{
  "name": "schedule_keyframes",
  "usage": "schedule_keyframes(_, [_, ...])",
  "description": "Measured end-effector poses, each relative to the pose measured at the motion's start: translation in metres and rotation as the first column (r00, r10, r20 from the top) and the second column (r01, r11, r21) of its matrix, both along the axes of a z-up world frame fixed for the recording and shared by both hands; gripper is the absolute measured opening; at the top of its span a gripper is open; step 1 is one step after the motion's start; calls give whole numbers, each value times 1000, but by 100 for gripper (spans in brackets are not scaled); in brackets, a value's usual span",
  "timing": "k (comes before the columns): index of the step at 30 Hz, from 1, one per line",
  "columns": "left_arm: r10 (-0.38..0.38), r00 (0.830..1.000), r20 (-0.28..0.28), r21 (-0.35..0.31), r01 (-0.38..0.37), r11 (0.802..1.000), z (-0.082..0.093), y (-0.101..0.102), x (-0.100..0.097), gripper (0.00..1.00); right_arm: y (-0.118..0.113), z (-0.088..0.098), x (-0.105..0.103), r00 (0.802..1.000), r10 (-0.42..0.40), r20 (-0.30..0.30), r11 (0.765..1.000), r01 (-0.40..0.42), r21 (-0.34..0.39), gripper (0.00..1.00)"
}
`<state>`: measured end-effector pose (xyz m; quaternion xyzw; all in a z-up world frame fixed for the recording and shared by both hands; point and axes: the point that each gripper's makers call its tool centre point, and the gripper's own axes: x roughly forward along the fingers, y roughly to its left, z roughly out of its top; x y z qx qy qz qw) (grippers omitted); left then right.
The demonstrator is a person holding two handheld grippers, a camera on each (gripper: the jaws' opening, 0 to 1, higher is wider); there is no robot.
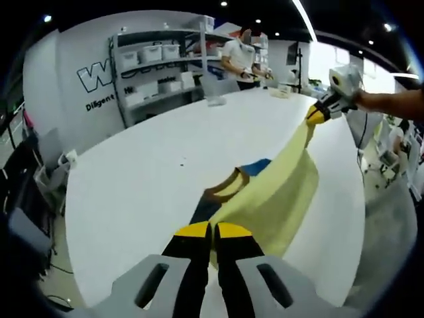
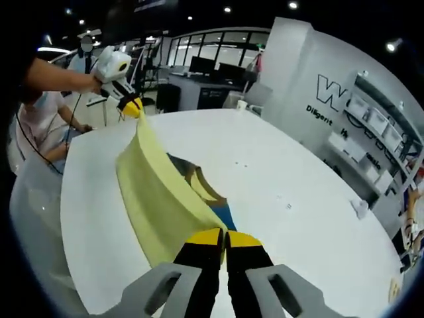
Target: Fold the garment on the visible template until the final outline fits inside the template.
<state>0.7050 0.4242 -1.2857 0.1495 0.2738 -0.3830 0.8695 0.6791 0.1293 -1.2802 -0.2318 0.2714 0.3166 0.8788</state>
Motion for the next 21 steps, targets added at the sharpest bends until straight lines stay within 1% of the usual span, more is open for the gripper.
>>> schedule_keyframes(6, [31, 999, -14, 1, -31, 1000, -4, 1, 10, 0, 4, -7, 17, 1000, -9, -8, 1000, 9, 7, 0])
schedule_keyframes(9, [54, 998, -27, -2, -54, 999, -8, 3, 15, 0, 6, -14, 25, 1000, -15, -20, 1000, 15, 8, 0])
schedule_keyframes(17, [78, 996, -44, -9, -78, 997, -19, 5, 28, 0, 2, -25, 40, 998, -49, -34, 999, 50, 13, 0])
schedule_keyframes(21, [89, 995, -48, -14, -89, 996, -25, 4, 36, 0, 2, -34, 46, 996, -70, -53, 997, 71, 17, 0])
